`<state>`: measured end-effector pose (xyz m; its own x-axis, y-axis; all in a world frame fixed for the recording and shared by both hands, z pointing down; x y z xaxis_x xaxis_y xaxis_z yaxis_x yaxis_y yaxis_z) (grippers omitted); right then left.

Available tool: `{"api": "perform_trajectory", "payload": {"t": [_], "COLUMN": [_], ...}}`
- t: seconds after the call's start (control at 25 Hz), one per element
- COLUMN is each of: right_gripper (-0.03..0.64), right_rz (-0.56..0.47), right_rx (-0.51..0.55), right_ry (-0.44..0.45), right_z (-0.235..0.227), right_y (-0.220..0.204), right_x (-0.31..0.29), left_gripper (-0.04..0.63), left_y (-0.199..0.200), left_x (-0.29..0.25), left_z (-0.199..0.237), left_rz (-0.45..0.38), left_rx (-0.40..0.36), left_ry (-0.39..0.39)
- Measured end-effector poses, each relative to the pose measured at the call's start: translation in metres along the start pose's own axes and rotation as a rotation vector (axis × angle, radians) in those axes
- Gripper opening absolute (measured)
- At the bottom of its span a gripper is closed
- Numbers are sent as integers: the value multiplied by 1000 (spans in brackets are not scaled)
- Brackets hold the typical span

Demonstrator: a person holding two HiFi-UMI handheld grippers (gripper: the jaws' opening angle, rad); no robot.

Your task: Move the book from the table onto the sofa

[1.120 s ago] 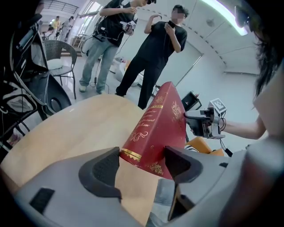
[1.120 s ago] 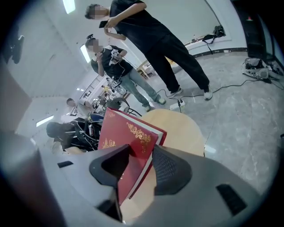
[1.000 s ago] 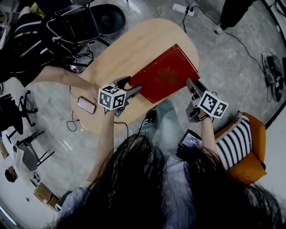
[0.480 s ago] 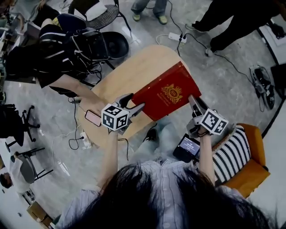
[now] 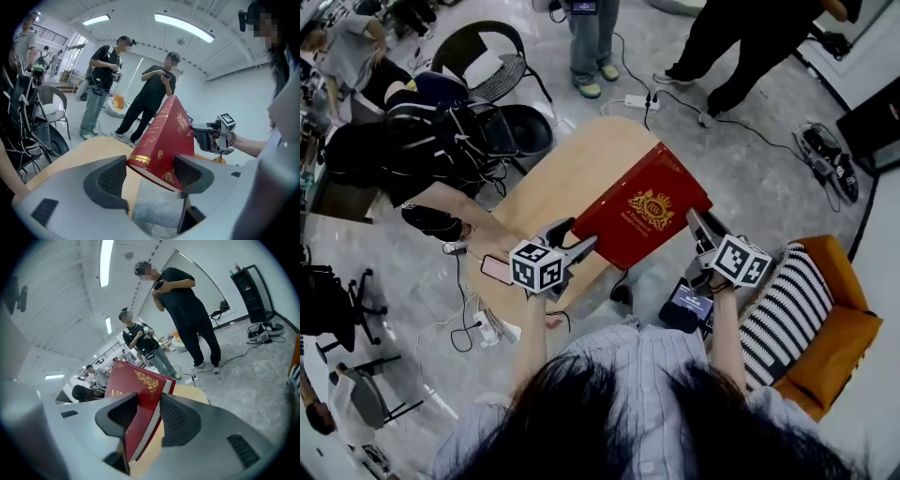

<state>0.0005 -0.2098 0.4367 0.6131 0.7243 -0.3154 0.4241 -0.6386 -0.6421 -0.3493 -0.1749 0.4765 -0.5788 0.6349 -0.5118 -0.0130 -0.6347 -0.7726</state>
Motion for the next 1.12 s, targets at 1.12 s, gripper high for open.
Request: {"api": "perform_trajectory", "payload": {"t": [1.12], "right_gripper": [147], "right_rz": [-391], "right_rx": [-256], "right_ry": [-423], "right_z": [-30], "right_y": [-110], "right_x": [250], "left_gripper": [325], "left_y": [-34], "left_x": [-92], "left_z": [-145], "left_rz": [286], "left_rx": [-309], "left_ry": [-509]}}
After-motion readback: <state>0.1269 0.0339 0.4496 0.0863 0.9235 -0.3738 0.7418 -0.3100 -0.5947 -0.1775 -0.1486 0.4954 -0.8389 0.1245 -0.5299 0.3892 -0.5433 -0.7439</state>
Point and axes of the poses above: the fingertips, and each gripper's own axes: x backward along the fingers, z to its left, y out of its top, the point moved 9 cm from there along x, backward along the fingers, and after that the axes turned 6 degrees about y, right-handed, at the moved point
